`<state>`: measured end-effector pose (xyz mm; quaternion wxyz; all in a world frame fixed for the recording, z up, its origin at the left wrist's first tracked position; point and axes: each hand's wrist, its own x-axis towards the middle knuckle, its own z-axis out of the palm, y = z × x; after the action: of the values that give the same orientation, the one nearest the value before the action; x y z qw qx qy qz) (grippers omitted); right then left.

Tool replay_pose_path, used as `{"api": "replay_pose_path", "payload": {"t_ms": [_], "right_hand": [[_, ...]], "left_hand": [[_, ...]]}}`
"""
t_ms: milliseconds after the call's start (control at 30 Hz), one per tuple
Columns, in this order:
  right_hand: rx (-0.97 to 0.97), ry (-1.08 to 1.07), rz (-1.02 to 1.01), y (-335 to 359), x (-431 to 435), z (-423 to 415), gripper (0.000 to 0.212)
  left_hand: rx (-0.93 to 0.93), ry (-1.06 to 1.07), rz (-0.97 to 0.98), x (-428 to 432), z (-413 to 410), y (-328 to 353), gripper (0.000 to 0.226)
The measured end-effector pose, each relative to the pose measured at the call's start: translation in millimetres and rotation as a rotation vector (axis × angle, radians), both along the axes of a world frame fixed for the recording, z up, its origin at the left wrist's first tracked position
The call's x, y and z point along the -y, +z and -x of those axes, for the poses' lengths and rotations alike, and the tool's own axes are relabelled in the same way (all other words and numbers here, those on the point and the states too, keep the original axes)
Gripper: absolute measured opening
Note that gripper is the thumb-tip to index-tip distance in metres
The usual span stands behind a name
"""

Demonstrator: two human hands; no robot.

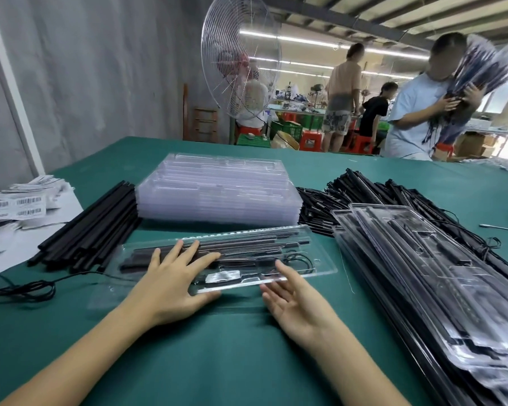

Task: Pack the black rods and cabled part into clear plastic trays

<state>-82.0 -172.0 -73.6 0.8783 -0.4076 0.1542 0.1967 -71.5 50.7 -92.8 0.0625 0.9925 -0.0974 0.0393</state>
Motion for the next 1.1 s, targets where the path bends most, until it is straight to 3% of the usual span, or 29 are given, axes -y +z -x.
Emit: {"api": "replay_pose_path", "payload": {"t_ms": [100, 267, 467, 1100], "right_hand": [[0.049, 0.017, 0.083, -1.6, -19.2, 2.9, 0.029], [0.001, -0.2, 0.09, 4.3, -50.5, 0.0, 0.004], [-0.187, -0.395, 0.174, 12.4, -59.2, -2.6, 0.015], [-0.19, -0.48, 0.136, 11.0, -66.5, -0.5, 0.014]], "left_hand": [[-0.008, 0.001, 0.033, 9.3, -0.9, 4.7, 0.074], [-0.008, 0.001, 0.114, 36.1, 4.0, 10.1, 0.076], [-0.007, 0.012, -0.011, 63.3, 9.3, 1.9, 0.072], [0.028, 0.077, -0.07, 61.5, 16.0, 1.5, 0.074]]}}
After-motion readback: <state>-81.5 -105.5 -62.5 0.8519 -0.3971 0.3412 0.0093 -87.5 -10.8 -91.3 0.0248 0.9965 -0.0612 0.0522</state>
